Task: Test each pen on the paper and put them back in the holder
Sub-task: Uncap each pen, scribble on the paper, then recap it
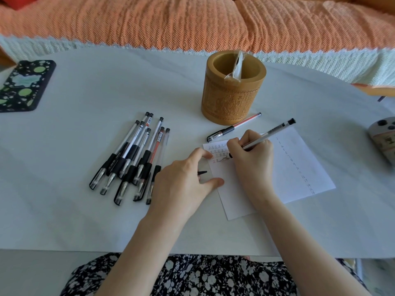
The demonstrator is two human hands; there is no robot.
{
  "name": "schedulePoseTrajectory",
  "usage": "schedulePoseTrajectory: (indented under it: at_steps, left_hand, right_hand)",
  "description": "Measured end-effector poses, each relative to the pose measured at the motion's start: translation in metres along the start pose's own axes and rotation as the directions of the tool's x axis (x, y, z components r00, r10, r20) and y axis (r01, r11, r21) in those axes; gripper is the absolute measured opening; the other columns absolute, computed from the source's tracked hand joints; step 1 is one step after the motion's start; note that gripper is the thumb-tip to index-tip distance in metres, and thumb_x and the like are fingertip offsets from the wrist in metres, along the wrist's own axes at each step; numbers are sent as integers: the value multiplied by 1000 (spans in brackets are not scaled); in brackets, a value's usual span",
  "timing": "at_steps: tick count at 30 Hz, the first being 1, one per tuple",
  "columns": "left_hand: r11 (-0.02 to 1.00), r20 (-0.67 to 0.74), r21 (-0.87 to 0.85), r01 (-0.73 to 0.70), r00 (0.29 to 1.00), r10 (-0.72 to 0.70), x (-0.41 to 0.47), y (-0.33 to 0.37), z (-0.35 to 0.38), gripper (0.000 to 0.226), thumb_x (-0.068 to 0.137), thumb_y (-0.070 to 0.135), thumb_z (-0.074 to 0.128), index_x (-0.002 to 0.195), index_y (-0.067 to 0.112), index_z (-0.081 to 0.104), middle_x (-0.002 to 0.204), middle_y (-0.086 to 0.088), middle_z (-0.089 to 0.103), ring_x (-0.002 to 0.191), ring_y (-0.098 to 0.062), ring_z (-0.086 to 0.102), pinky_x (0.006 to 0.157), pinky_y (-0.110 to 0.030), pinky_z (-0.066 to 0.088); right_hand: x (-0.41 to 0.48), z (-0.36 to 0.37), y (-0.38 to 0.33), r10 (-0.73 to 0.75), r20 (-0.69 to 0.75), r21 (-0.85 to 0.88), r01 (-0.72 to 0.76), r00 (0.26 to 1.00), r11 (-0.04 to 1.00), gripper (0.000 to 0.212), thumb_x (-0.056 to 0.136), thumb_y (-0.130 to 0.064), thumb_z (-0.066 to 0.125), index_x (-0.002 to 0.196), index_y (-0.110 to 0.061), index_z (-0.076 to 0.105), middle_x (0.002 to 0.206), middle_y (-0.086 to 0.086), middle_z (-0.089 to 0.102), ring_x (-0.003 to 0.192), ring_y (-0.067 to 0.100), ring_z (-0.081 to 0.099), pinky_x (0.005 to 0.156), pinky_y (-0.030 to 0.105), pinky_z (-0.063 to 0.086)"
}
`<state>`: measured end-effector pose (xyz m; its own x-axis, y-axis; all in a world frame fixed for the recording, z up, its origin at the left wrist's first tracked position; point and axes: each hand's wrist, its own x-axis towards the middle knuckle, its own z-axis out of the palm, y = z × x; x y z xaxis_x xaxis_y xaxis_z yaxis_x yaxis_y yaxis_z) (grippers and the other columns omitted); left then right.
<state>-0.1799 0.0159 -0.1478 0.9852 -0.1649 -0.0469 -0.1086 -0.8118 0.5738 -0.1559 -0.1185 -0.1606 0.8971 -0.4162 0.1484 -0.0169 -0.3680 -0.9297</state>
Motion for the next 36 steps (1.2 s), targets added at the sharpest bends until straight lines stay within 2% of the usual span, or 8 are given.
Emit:
schedulePoseTrajectory:
  at_steps: [8,11,15,18,22,27,30,36]
  left_hand:
    - [1000,5,0,5,1000,-5,-1,2,-2,48,72,59,65,113,41,48,83,10,61,85,-7,65,68,-26,49]
    - [1000,12,-25,-2,1000,2,-2,2,-3,46,71,58,67,110,40,49,76,11,58,80,-4,63,65,-25,47]
    - [963,-83,-267,-35,996,13,0,-1,-4,35,74,44,70,105,33,57,61,7,46,58,-6,49,55,-19,38]
    - [866,-57,-498,-38,998,11,0,-1,-11,21,91,19,53,111,25,55,73,3,52,63,-6,47,58,-10,36]
    - [814,81,-579,-46,990,113,-3,-3,-12,35,96,5,40,122,28,45,84,11,57,79,-9,53,68,-6,36]
    - [807,64,-574,-135,976,208,-2,-5,-9,42,94,4,47,128,26,38,90,9,68,81,-3,61,73,-11,43]
    - [807,83,-570,-154,966,243,-2,-6,-7,45,93,3,48,129,28,36,90,12,68,83,-2,62,73,-10,42]
    - [796,76,-581,-168,963,258,-3,-5,-7,46,93,5,49,130,30,37,92,15,68,85,-3,63,79,-11,43]
  right_hand:
    - [0,-1,1,21,9,24,-21,1000,999,31,77,0,56,57,-9,35,53,5,27,51,10,23,43,19,18]
    - [3,-5,1,82,-8,122,-80,997,989,33,79,-6,59,54,-11,39,50,3,37,48,9,30,45,19,26]
    - [9,-13,-6,157,26,387,-154,987,909,46,85,-19,70,51,-19,39,49,4,37,46,16,30,48,24,27]
    - [12,-18,-13,162,185,564,-240,969,790,42,86,-26,67,54,-18,40,52,1,32,46,14,26,46,24,21]
    - [12,-24,-19,170,344,648,-365,923,669,46,94,-18,51,49,-18,59,50,1,36,46,14,31,46,22,24]
    - [9,-28,-18,114,367,515,-303,923,802,32,95,-12,47,67,0,56,49,5,29,45,17,26,49,29,18]
    - [7,-26,-19,79,398,414,-256,914,873,29,95,-9,46,69,-1,53,44,0,33,43,15,27,45,24,20]
    - [8,-26,-20,65,422,367,-236,904,900,30,94,-4,44,65,-2,52,42,-4,34,42,13,25,43,21,20]
